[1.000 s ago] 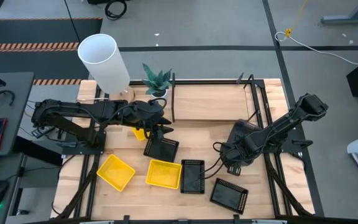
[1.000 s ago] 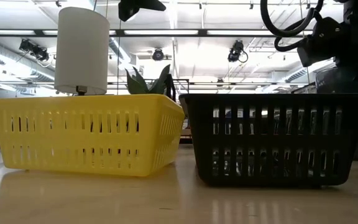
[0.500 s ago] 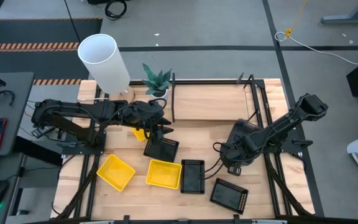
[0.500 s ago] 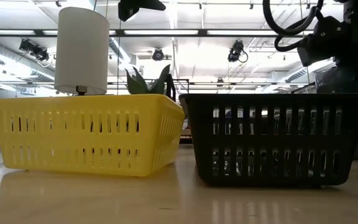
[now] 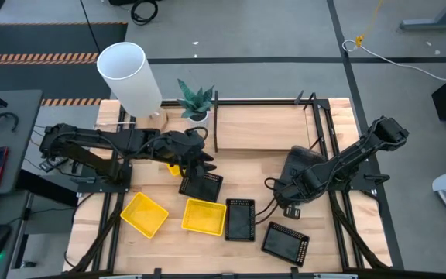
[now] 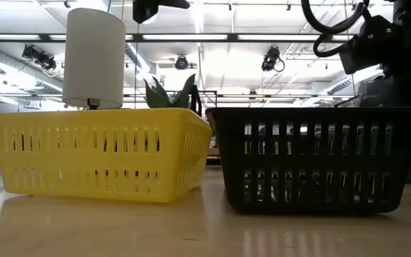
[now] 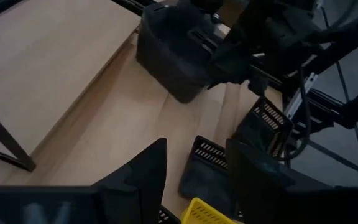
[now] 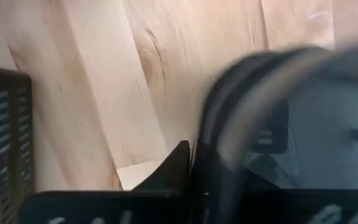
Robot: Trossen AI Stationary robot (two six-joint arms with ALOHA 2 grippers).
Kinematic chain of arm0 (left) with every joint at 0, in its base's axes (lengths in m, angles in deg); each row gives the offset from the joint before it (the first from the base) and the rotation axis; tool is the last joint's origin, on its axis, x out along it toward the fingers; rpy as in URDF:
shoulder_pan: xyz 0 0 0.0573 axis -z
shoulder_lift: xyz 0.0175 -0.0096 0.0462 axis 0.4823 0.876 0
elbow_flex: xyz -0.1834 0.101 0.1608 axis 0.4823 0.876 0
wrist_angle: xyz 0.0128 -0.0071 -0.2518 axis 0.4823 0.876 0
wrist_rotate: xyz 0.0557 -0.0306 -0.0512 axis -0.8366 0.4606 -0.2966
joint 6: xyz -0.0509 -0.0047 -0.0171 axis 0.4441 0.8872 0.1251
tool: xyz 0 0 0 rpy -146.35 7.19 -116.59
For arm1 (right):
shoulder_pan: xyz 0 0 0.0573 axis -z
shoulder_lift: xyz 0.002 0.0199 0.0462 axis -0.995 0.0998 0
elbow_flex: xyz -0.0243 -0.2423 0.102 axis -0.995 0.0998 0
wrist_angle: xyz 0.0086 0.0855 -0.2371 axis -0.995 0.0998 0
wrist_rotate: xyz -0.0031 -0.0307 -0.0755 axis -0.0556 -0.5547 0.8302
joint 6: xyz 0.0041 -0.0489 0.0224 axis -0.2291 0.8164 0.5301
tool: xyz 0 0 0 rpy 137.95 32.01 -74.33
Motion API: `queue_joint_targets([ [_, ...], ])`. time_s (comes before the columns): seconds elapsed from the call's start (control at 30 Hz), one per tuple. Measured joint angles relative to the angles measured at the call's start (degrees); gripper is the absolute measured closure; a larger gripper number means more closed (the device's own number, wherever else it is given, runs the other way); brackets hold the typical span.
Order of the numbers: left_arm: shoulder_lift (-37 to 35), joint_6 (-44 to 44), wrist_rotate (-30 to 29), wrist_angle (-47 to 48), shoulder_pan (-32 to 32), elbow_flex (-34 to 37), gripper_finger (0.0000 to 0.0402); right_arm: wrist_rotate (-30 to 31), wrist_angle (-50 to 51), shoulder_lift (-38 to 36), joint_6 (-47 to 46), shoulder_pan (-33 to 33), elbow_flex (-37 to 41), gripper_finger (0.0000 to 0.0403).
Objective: Stack baskets on shelf by color
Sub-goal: Put the stacked black bin on the shelf
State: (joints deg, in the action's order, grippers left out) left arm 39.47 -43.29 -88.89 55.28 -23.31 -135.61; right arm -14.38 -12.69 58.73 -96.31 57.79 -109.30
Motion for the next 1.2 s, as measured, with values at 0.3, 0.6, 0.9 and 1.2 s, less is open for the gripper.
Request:
queue_joint_targets([
  [0.3,-0.15,0.47,1.37,0.03,0.00,0.00,0.0230,0.19,-0.47,0.00,-0.27,-0.02,0.00,0.0385],
  [0.6,-1.37,0.47,3.68,-1.59,-0.02,-0.13,0.0230,-0.48,-0.16,0.02,-0.93,0.00,-2.46,0.0387],
  [0.9,-1.25,2.86,3.67,-4.88,-0.24,-0.13,0.0230,-3.15,0.55,0.02,-2.22,-0.03,-4.32,0.0387],
  [1.2,-1.25,2.95,2.13,-7.63,-0.20,-0.13,0.0230,-3.84,6.96,0.02,1.63,0.45,-12.27,0.0387],
])
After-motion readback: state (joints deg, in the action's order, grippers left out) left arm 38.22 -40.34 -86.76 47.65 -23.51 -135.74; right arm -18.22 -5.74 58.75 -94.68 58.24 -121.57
